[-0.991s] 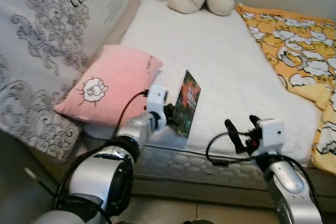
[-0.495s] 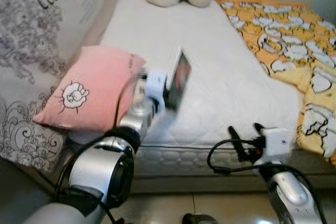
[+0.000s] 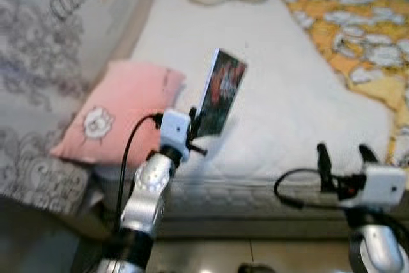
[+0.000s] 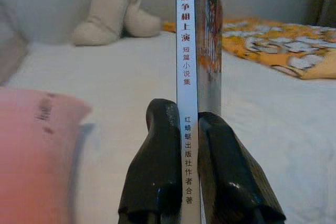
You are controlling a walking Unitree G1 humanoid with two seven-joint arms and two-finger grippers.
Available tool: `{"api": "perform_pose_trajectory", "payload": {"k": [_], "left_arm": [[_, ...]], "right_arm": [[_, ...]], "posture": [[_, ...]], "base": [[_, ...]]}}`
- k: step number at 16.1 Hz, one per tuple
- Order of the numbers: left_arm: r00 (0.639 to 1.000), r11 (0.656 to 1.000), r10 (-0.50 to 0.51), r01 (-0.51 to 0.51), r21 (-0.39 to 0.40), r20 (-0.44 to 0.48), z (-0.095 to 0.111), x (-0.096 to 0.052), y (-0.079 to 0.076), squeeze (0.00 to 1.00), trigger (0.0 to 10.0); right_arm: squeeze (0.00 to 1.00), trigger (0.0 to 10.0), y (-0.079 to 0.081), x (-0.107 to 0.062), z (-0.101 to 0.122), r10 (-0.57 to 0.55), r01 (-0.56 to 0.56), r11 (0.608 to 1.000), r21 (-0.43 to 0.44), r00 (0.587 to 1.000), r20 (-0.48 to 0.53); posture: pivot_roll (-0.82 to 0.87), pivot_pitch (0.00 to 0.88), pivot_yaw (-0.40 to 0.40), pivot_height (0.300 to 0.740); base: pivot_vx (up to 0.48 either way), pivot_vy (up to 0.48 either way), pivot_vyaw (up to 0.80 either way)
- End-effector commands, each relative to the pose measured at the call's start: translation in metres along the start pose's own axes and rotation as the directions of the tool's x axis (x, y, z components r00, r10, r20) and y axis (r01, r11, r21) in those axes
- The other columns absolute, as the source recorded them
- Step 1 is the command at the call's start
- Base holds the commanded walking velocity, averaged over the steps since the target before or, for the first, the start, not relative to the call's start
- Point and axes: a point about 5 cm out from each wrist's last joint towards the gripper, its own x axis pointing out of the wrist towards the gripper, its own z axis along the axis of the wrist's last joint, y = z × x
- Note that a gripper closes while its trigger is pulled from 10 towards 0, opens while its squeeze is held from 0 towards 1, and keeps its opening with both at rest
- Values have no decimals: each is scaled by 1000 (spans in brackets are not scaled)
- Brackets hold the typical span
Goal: Clean up the room
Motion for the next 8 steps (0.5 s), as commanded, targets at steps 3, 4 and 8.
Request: {"api": "perform_pose_trajectory", "payload": {"k": [3,4,8], "left_arm": [[998,997,40,-43,70,44,16,-6,3,0,10000],[998,996,44,-47,78,35,16,-7,3,0,10000],[999,996,50,-50,74,3,11,1,-3,0,10000]], "right_arm": [[0,10000,3,12,-8,-5,5,1000,-10,1000,10],[0,10000,4,13,-8,2,-2,1000,-9,1000,10],[0,10000,8,21,-13,36,-36,999,-22,999,6]], "posture": [[-200,0,60,740],[-200,0,60,740],[-202,0,49,740]], "base": [[0,0,0],[255,0,0],[471,0,0]]}}
